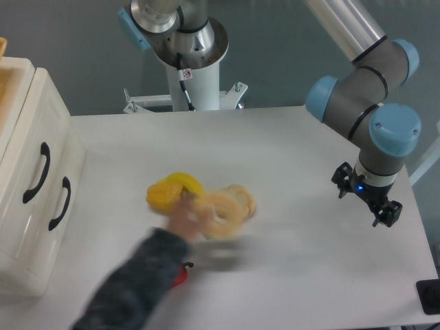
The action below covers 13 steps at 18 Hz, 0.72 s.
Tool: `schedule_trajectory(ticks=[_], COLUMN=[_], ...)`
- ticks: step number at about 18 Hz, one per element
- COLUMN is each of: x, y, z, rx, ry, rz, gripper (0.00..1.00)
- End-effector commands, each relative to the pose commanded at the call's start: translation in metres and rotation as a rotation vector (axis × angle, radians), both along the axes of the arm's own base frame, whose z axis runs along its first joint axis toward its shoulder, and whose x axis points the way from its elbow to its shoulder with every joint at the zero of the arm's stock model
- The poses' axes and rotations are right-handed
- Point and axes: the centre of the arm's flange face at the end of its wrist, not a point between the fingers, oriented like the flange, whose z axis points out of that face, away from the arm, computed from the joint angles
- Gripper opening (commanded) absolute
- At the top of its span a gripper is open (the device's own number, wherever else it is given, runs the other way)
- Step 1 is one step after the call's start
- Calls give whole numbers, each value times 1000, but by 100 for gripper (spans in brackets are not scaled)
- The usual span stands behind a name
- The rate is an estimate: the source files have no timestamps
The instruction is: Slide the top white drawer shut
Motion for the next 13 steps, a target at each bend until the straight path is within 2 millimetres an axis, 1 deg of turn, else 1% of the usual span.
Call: schedule_trajectory(ticks=[6,11,13], x=[1,3,3], y=[2,4,5], z=[-1,-9,-8], rx=[-1,-11,-13], ry=[-1,-12,-10], rz=[-3,-12,-16], gripper=[100,100,100])
